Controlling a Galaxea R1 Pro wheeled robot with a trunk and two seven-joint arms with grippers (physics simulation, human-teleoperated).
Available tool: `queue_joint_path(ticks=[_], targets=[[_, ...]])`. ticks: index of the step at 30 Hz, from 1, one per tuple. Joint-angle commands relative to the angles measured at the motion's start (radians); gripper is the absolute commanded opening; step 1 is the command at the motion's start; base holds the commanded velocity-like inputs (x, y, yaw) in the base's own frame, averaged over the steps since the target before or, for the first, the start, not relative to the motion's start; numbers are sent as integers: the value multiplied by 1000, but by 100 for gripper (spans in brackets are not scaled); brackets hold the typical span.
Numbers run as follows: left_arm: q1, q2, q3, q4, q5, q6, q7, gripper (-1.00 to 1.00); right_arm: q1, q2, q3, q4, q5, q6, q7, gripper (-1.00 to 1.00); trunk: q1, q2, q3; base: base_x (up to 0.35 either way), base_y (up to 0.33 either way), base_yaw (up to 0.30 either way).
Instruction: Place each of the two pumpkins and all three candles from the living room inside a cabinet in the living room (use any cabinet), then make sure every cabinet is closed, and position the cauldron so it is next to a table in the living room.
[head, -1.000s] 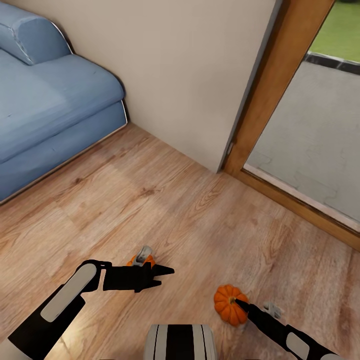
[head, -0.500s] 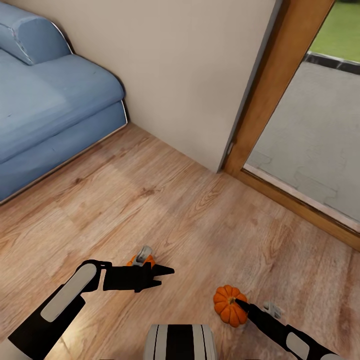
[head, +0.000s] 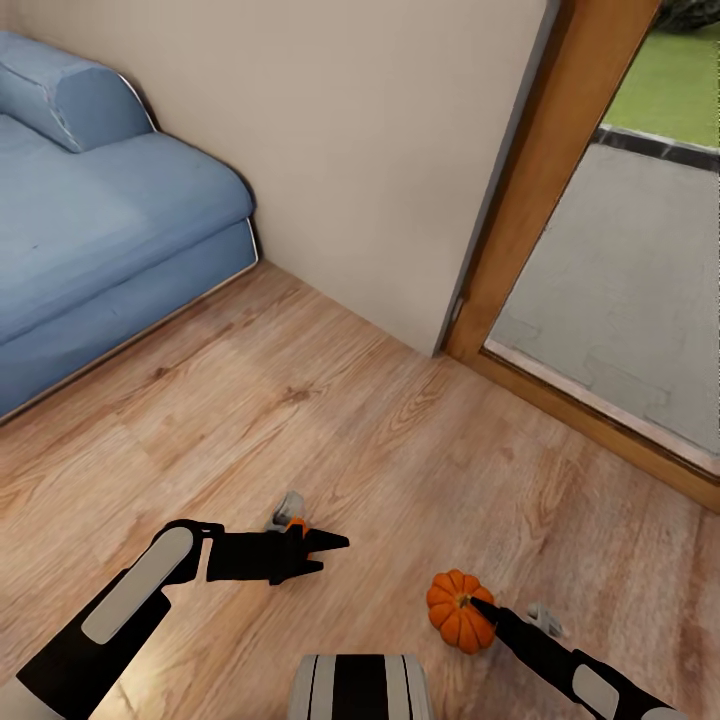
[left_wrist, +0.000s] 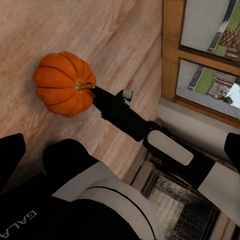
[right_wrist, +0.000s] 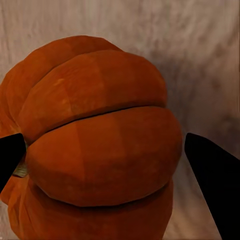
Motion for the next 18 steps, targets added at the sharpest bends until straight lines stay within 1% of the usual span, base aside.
queue_joint_path(ticks=[1, 14, 17, 18], targets=[[-1, 1, -1, -1, 10, 0, 10, 100, 0, -1, 5, -1, -11, 8, 4, -100, -1, 0, 3, 0, 0, 0], [-1, 3, 0, 0, 10, 0, 10, 100, 0, -7, 5, -3, -12, 18, 7, -100, -6, 3, 54, 0, 0, 0], [-1, 4, 0, 1, 9, 0, 10, 100, 0, -8, 5, -3, -13, 20, 37, -100, -8, 4, 65, 0, 0, 0], [-1, 4, 0, 1, 9, 0, 10, 100, 0, -9, 5, -3, -13, 20, 62, -100, -8, 4, 69, 0, 0, 0]])
